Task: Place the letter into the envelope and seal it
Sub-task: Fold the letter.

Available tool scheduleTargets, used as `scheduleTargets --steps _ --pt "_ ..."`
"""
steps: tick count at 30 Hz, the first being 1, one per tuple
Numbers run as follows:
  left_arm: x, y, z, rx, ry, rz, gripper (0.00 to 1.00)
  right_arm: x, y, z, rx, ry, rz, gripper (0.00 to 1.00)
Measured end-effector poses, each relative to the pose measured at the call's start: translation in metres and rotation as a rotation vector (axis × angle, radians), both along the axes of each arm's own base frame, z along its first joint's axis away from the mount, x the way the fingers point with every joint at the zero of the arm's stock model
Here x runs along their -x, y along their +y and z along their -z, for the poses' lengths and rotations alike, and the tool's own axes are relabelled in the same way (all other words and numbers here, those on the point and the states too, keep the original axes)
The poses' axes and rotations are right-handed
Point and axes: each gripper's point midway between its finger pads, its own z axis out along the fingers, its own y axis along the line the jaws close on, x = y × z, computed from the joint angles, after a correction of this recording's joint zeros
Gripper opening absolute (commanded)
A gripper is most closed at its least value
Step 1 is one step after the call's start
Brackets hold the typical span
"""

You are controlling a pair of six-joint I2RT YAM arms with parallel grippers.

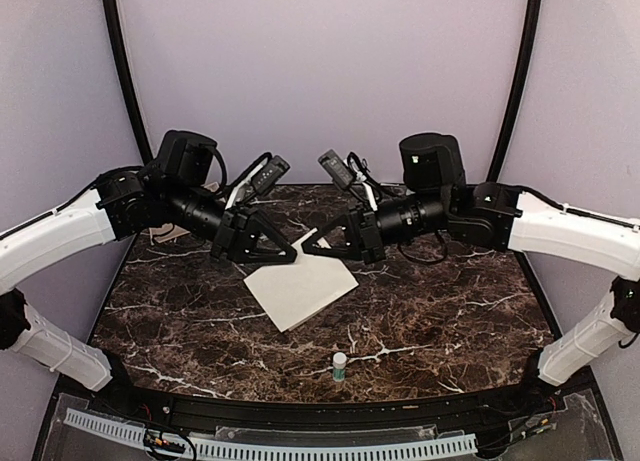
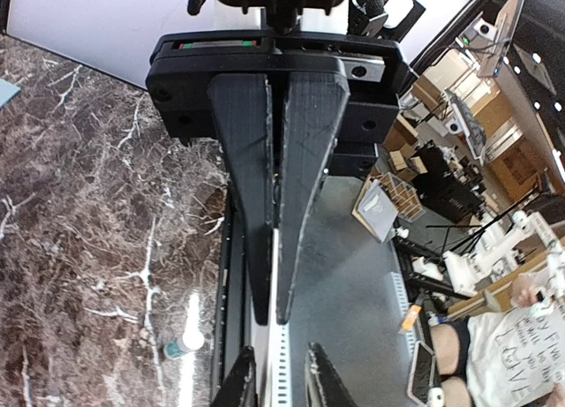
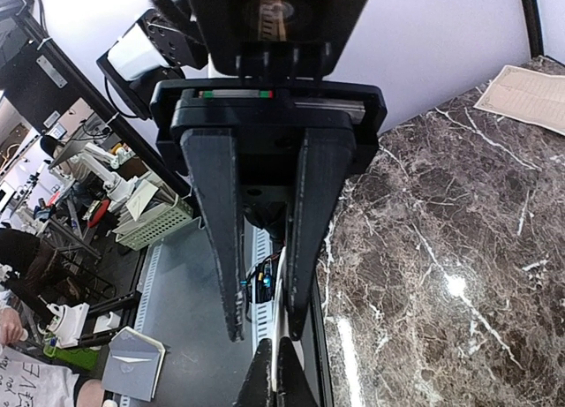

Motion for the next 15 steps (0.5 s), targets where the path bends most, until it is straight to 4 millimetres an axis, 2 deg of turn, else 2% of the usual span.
scheduleTargets --steps 4,7,10,11,13,15 --pt "-0.002 0.001 0.004 -0.018 -0.007 -0.018 0.11 -0.002 -0.004 0.0 0.008 -0.005 0.025 0.0" --pt "-0.003 0.002 0.006 -0.028 -0.011 -0.027 0.01 -0.004 -0.007 -0.004 0.004 -0.013 0.042 0.0" --pt "-0.003 0.004 0.006 -0.031 -0.02 -0.031 0.0 -0.006 -0.01 -0.007 -0.002 -0.02 0.055 0.0" --pt "-0.003 0.004 0.006 -0.03 -0.025 -0.034 0.02 -0.006 -0.01 -0.006 -0.001 -0.021 0.058 0.0" --pt "-0.001 0.005 0.005 -0.028 -0.033 -0.033 0.18 -0.007 -0.01 -0.005 0.001 -0.022 0.063 0.0" --pt "-0.001 0.007 0.005 -0.033 -0.037 -0.038 0.21 -0.008 -0.012 -0.004 0.005 -0.021 0.071 0.0"
